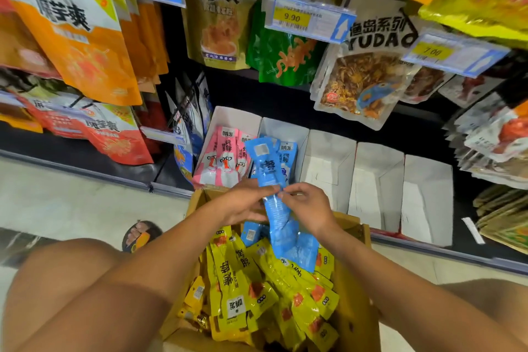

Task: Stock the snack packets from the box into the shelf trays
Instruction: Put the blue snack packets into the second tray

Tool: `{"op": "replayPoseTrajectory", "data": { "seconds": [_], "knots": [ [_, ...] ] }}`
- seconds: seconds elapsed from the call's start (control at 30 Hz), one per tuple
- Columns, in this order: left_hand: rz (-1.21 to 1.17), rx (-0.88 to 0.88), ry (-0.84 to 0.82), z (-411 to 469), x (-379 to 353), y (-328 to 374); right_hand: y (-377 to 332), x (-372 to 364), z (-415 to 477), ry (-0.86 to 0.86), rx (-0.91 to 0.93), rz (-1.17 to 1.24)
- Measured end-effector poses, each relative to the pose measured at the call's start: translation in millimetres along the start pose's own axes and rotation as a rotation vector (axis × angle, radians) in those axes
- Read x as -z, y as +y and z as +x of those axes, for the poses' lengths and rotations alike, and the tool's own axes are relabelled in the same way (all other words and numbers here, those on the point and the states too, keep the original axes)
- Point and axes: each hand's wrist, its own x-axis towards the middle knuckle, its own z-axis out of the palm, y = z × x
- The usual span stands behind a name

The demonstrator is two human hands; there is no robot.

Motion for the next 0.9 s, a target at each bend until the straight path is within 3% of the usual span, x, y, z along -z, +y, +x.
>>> {"op": "replayPoseTrajectory", "data": {
  "seconds": [0.17, 0.33, 0.57, 0.9],
  "knots": [
    [0.063, -0.078, 0.288, 8, 7, 1, 3, -2, 5, -0.064, -0.018, 0.005],
    [0.177, -0.087, 0.432, 11, 23, -2, 55, 5, 8, -0.171, -0.076, -0.292],
    [0.264, -0.085, 0.454, 15, 34, -8, 149, 7, 17, -0.346, -0.144, -0.763],
    [0.321, -0.033, 0.458, 21, 47, -20, 201, -40, 37, -0.389, -0.192, -0.983]
  ]
}}
